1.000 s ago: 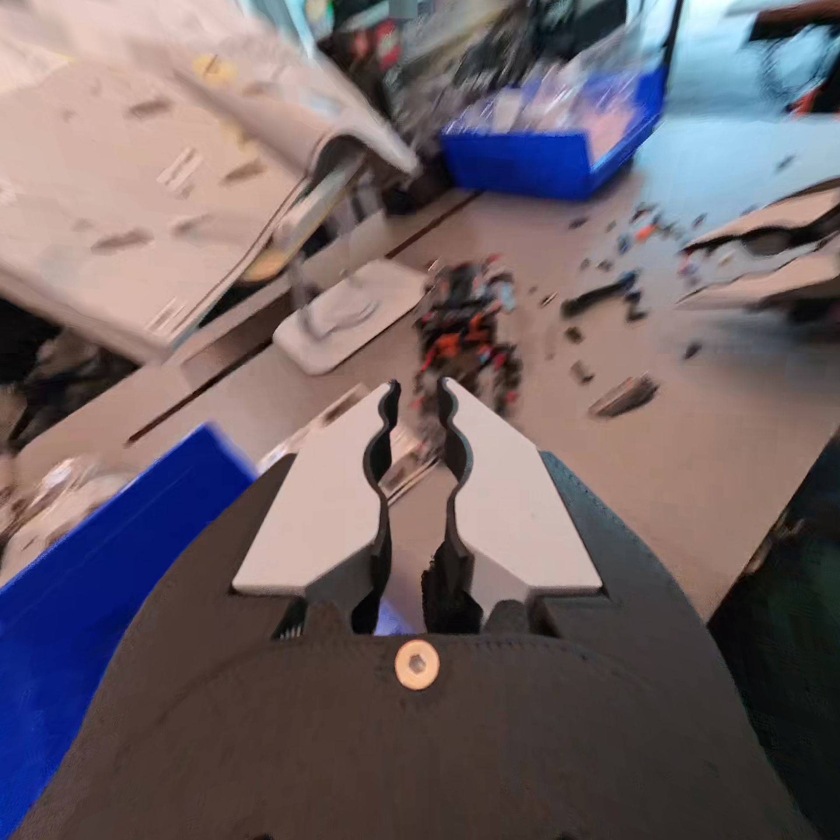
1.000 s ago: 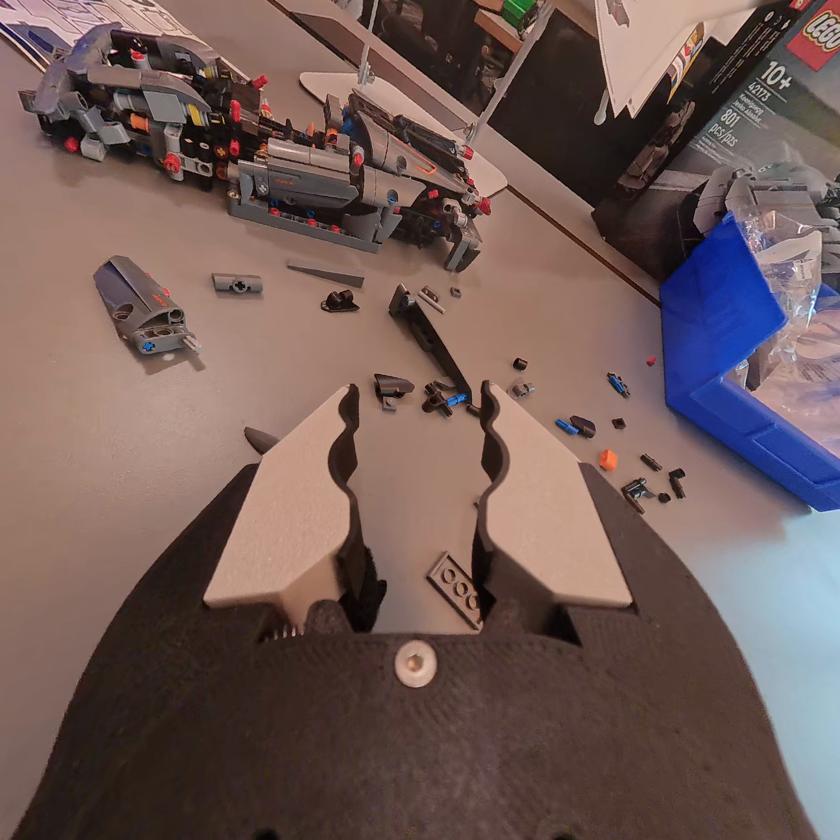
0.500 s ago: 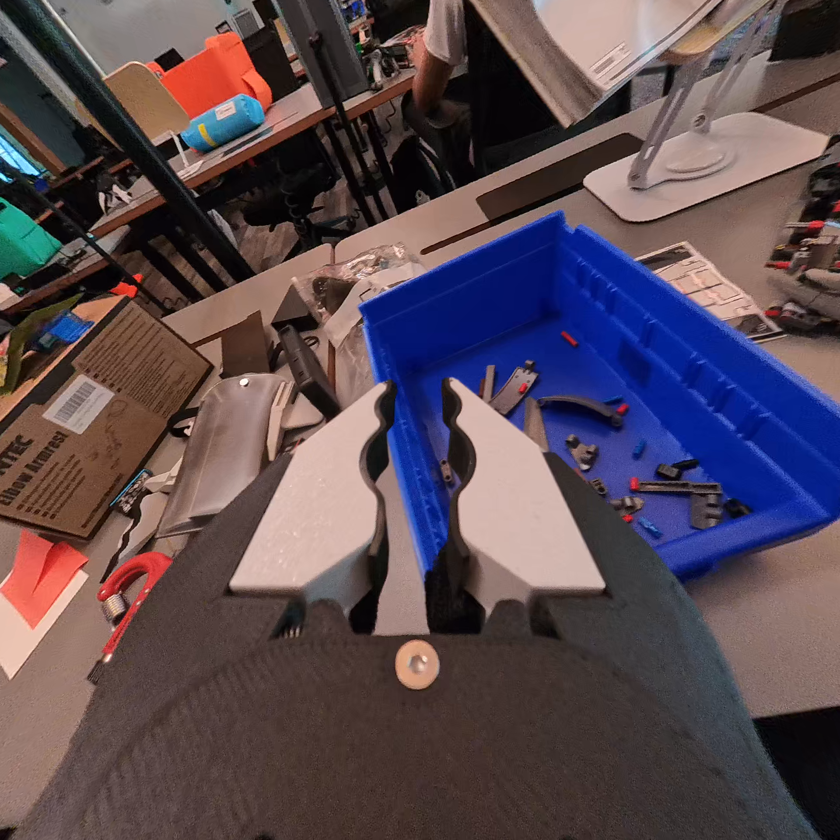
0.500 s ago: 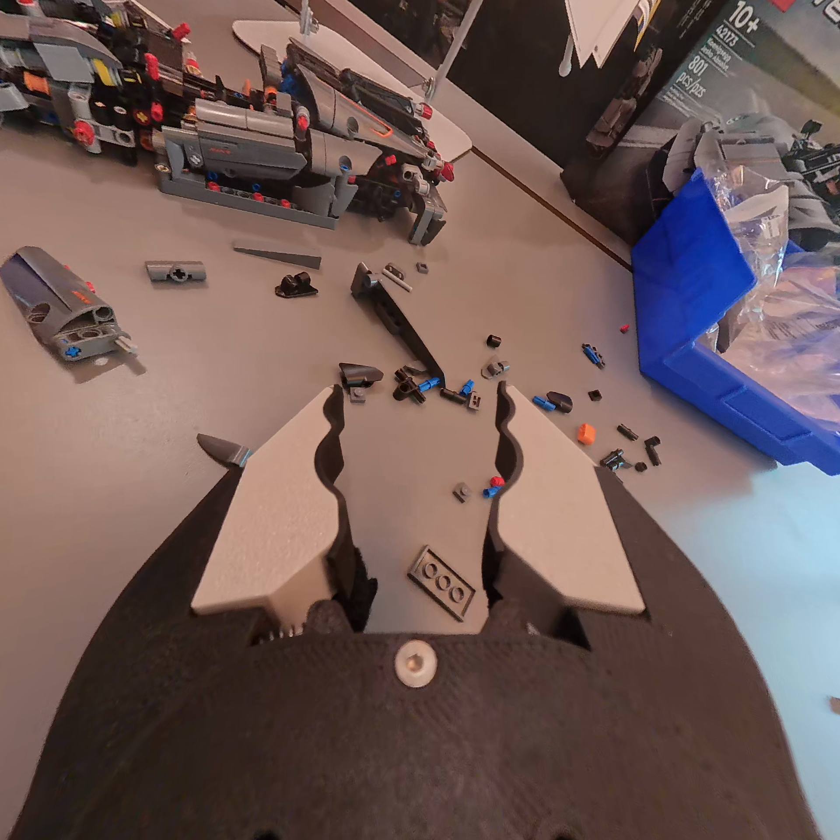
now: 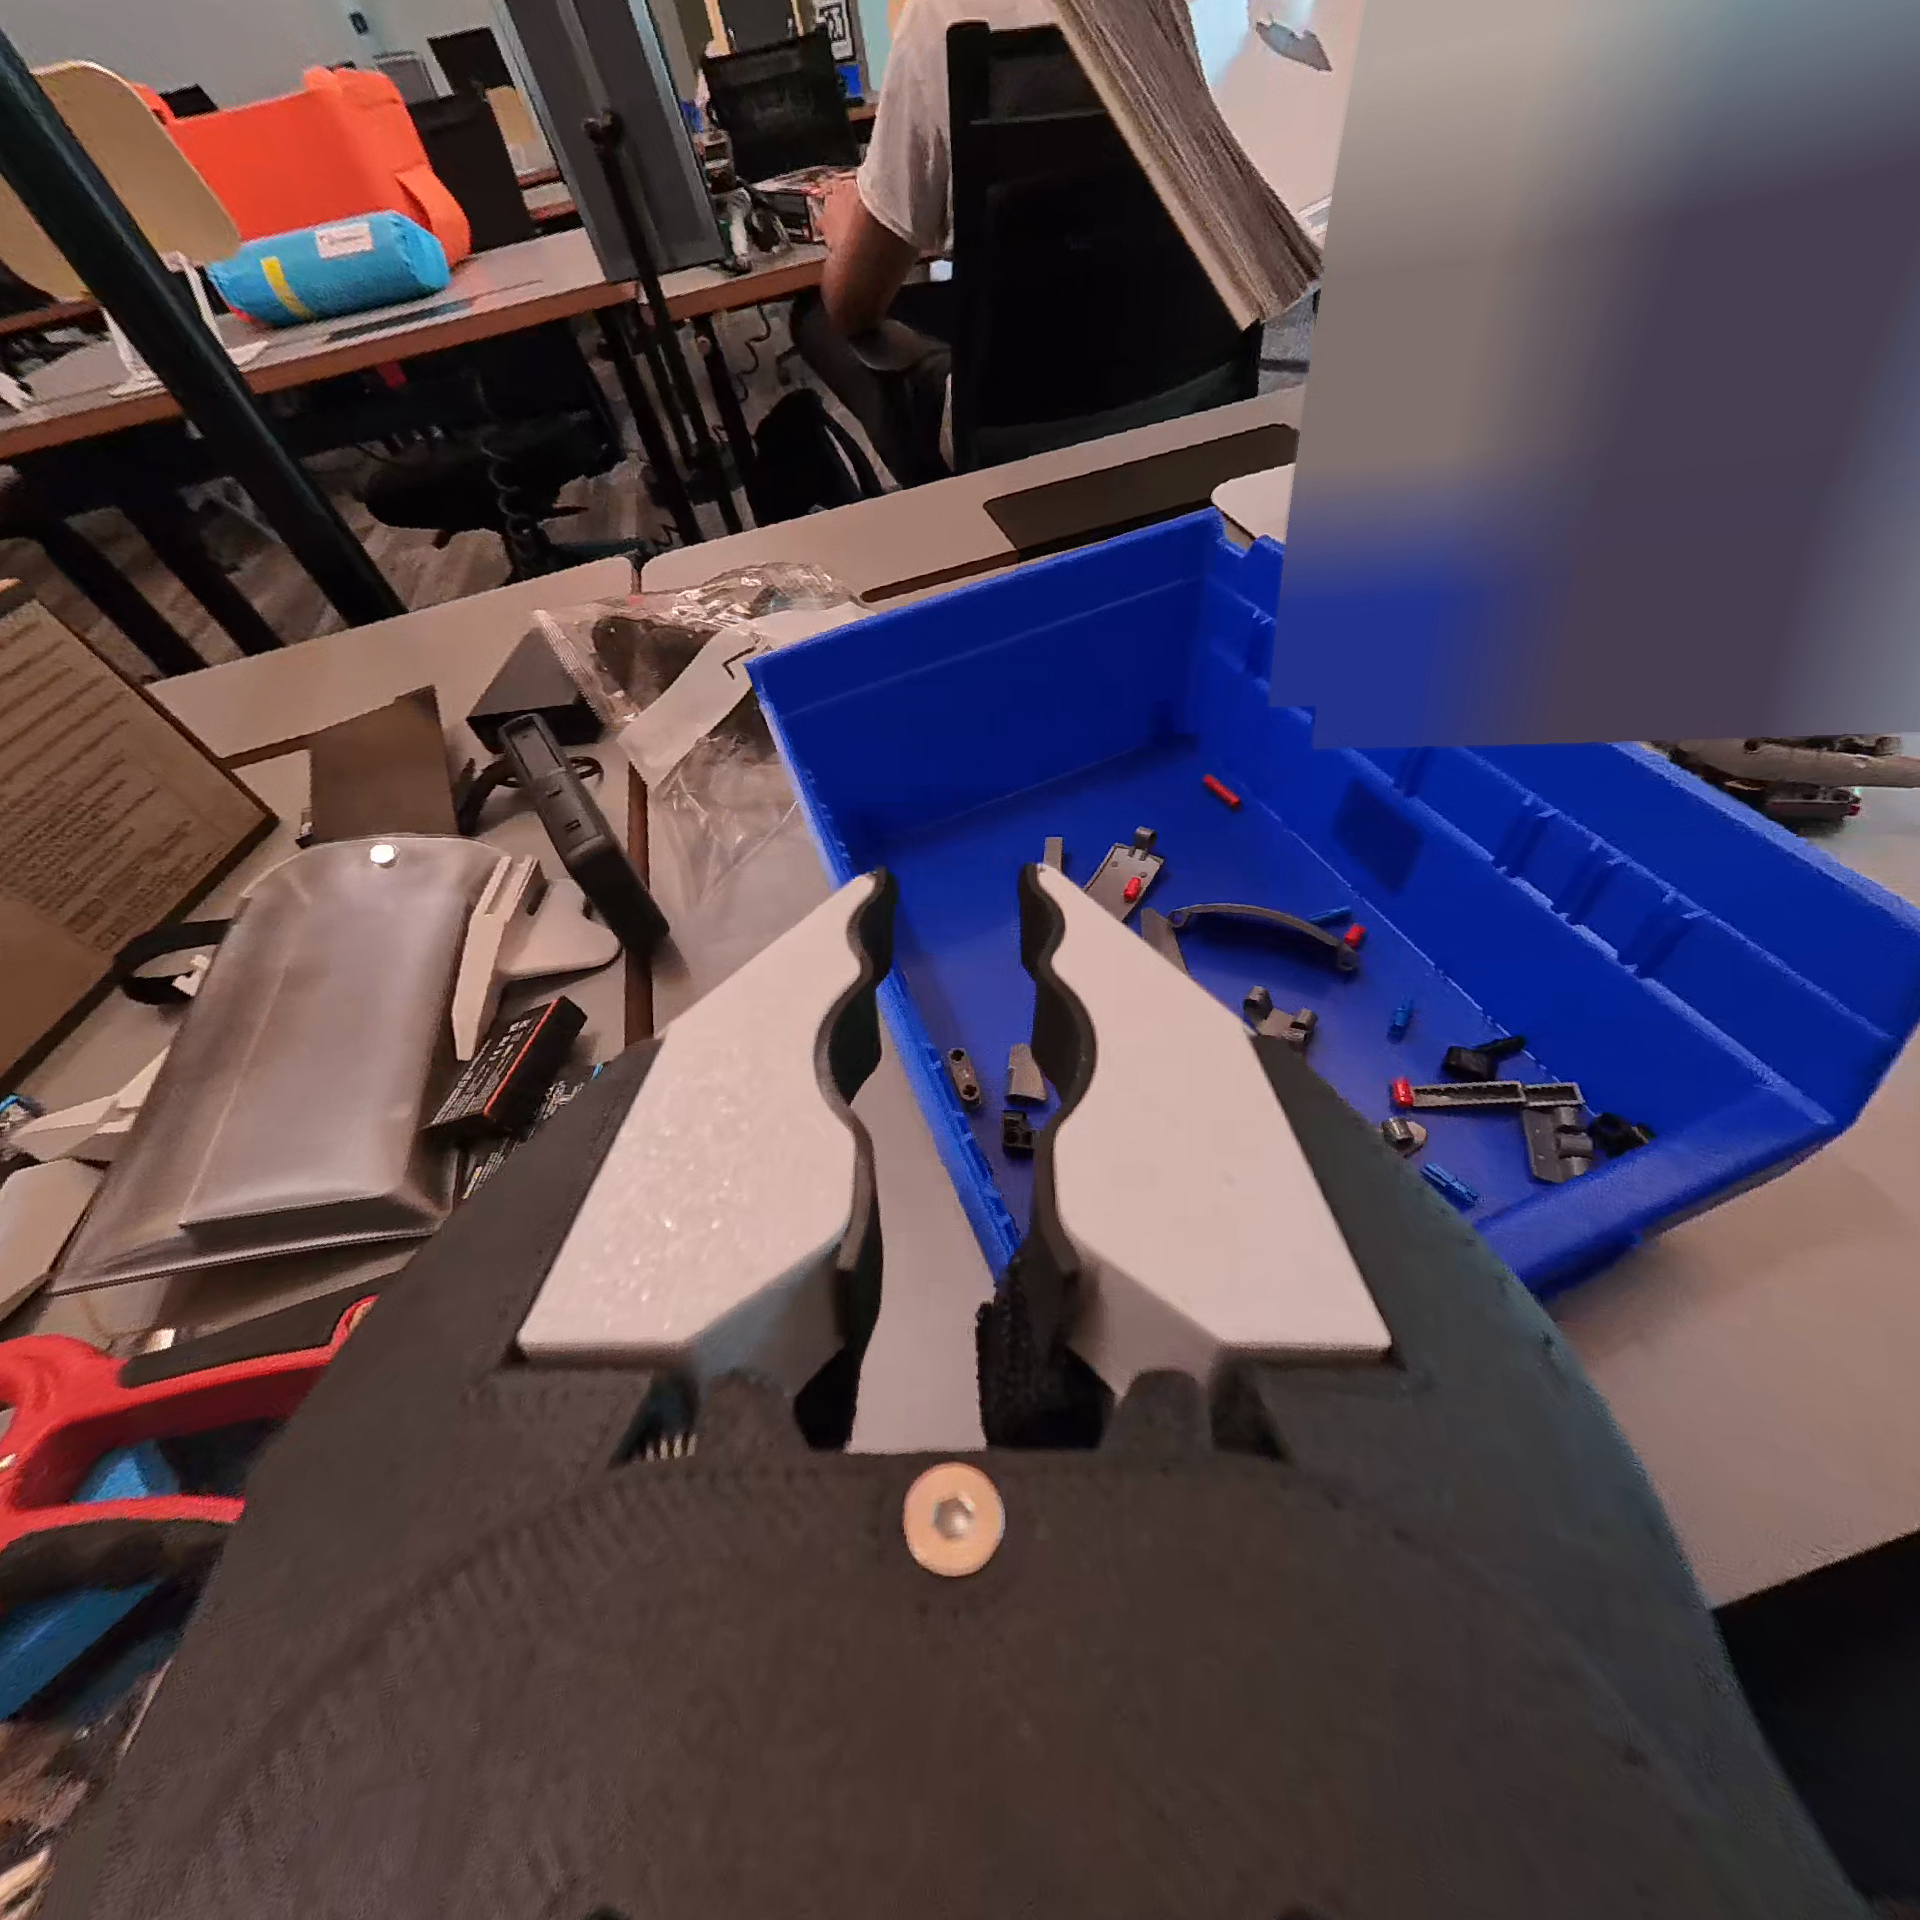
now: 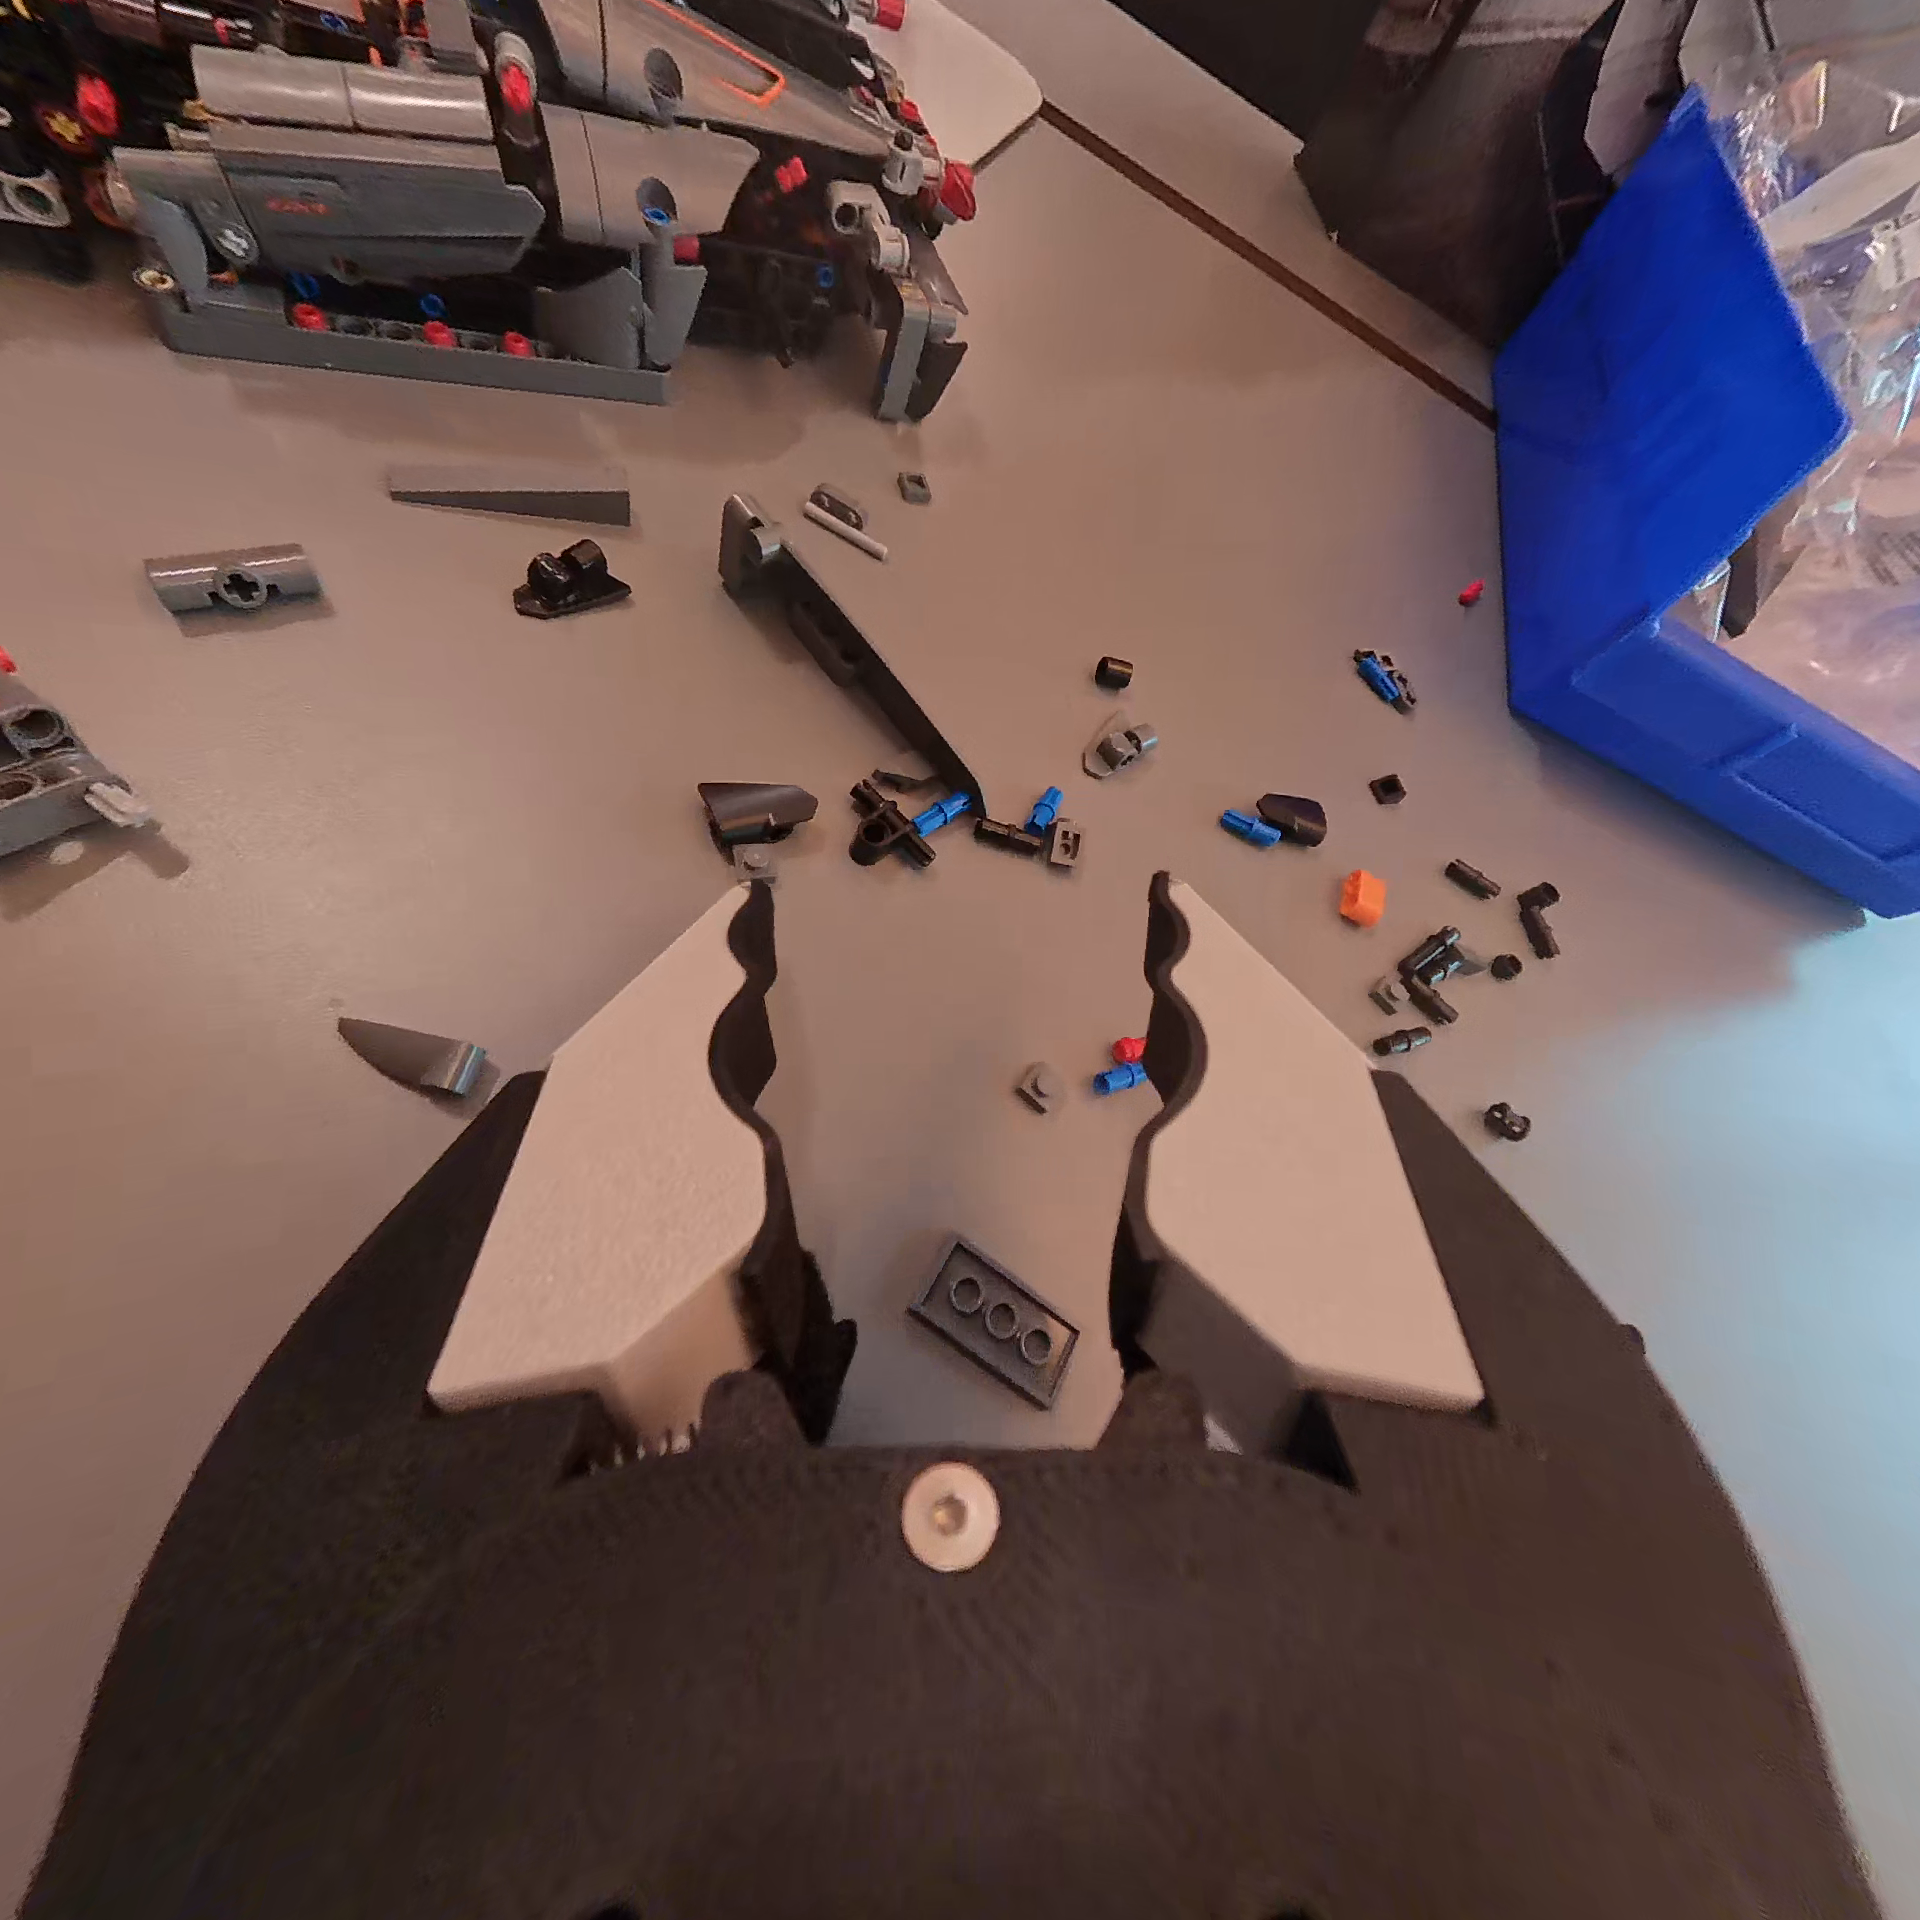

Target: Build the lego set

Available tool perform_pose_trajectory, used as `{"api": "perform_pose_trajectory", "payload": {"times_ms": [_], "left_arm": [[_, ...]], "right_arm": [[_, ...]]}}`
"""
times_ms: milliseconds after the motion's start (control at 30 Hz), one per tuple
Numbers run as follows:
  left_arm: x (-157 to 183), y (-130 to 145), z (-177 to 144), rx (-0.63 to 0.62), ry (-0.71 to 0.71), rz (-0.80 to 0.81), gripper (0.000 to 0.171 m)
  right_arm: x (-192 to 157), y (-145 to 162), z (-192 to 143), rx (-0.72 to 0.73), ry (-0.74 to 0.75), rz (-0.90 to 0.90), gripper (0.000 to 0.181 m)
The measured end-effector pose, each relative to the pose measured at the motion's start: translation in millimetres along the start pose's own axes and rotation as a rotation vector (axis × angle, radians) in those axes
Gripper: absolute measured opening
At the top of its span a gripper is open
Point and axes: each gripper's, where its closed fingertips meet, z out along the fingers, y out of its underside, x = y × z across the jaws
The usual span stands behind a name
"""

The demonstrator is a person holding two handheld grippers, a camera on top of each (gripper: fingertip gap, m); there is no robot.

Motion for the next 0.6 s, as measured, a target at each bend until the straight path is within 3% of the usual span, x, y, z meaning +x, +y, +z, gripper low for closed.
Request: {"api": "perform_pose_trajectory", "payload": {"times_ms": [600], "left_arm": [[40,4,8,-0.153,0.108,0.259,0.018]], "right_arm": [[-1,2,2,-0.022,-0.001,-0.009,0.070]]}}
